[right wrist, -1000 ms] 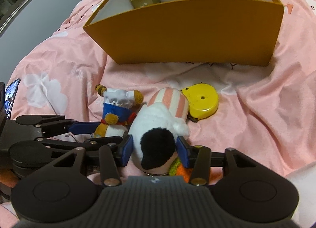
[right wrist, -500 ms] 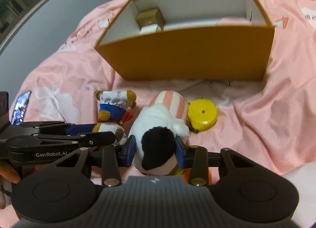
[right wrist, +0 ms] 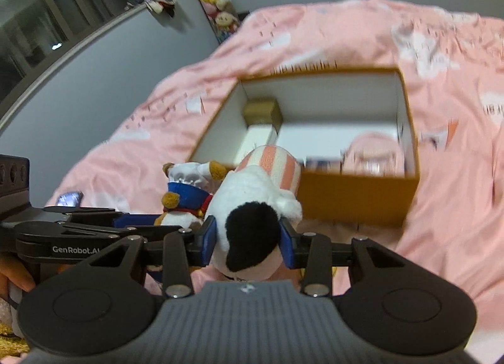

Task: Organize objects
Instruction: 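Carry both plush toys over the orange box and lower them inside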

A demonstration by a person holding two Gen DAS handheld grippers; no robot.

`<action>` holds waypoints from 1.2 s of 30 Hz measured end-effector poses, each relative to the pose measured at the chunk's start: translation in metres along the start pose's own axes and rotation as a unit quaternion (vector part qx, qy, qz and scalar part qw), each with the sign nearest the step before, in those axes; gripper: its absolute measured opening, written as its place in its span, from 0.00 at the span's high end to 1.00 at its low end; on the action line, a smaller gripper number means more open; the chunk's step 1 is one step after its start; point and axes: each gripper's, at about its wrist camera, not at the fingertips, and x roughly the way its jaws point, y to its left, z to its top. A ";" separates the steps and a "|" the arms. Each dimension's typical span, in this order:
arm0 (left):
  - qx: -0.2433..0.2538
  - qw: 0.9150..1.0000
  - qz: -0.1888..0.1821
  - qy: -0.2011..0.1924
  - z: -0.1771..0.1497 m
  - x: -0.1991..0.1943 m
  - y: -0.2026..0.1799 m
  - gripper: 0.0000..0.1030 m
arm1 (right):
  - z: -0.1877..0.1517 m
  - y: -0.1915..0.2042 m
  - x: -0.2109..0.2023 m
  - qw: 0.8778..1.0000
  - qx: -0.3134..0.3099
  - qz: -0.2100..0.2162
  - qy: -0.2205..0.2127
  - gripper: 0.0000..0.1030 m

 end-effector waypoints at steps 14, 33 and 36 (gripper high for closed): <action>0.043 0.999 -0.003 -0.014 0.111 0.041 -0.003 0.51 | 0.092 -0.035 0.025 0.998 -0.027 -0.025 -0.041 0.59; 0.046 0.994 0.038 0.095 0.132 0.191 0.054 0.51 | 0.115 -0.108 0.177 0.997 -0.019 -0.031 0.067 0.59; 0.042 0.993 0.041 0.102 0.133 0.200 0.060 0.51 | 0.113 -0.108 0.186 0.996 -0.028 -0.032 0.077 0.59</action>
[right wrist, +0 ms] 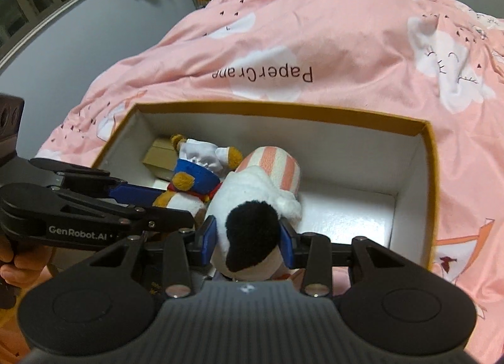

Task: Organize objects
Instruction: 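Carry both plush toys over the orange box and lower them inside, then open both grippers and withdraw them from the box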

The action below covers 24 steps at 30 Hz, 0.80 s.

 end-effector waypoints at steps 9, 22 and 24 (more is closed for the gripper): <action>-0.004 1.000 0.014 0.015 0.004 0.023 0.007 0.49 | 0.009 -0.007 0.019 1.000 0.012 0.004 0.022 0.57; -0.015 0.999 0.021 -0.024 0.002 0.001 0.003 0.38 | 0.006 0.006 0.006 0.999 -0.006 -0.034 -0.008 0.35; -0.011 0.999 0.027 -0.046 0.000 -0.013 -0.002 0.38 | 0.005 0.011 -0.004 0.999 -0.012 -0.041 -0.019 0.35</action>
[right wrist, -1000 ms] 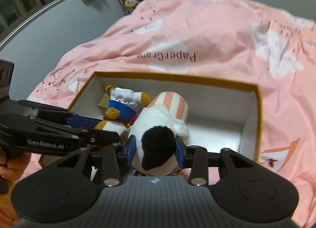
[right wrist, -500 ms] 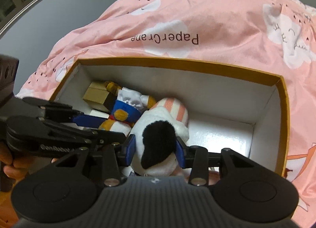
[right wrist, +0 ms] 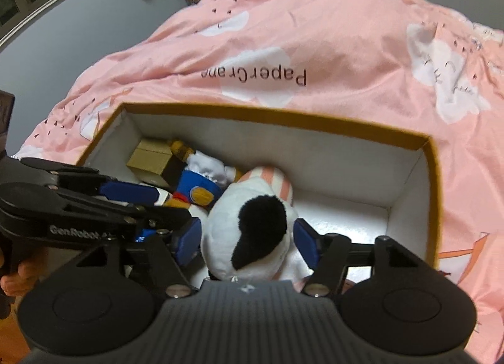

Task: Organize objects
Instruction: 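Open both grippers and withdraw them from the box, then grasp the orange crocheted ball with the right gripper while the left approaches the yellow tape measure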

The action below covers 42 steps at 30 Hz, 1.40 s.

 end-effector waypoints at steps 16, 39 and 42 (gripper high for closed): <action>0.060 0.991 0.038 -0.115 -0.073 -0.128 -0.072 0.38 | -0.094 0.062 -0.132 0.992 -0.019 -0.055 -0.114 0.35; 0.079 0.996 0.046 -0.016 -0.205 -0.114 -0.087 0.46 | -0.240 0.092 -0.115 0.997 0.003 -0.059 0.043 0.49; 0.082 0.995 0.048 -0.010 -0.209 -0.112 -0.089 0.46 | -0.245 0.088 -0.105 0.997 0.019 -0.043 0.067 0.53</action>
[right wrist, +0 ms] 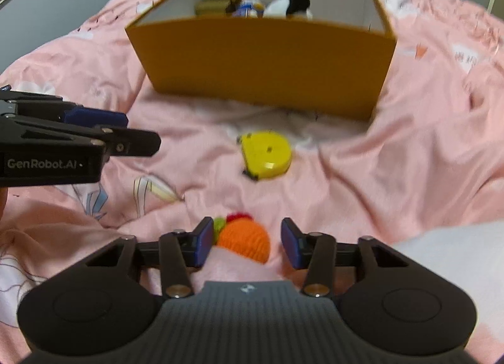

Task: Organize objects
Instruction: 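Grasp the orange crocheted ball with the right gripper while the left approaches the yellow tape measure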

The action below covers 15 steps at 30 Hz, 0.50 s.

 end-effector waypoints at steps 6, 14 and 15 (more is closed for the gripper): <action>0.001 1.000 -0.005 0.005 -0.001 0.001 0.000 0.46 | -0.002 0.004 0.018 0.999 -0.011 0.007 0.038 0.55; -0.002 0.999 -0.033 0.000 0.003 0.001 0.004 0.46 | 0.003 0.004 0.010 1.000 -0.021 0.006 0.021 0.59; 0.002 0.999 -0.036 -0.002 0.005 0.001 0.003 0.46 | 0.006 0.003 0.006 1.000 -0.020 0.006 0.013 0.59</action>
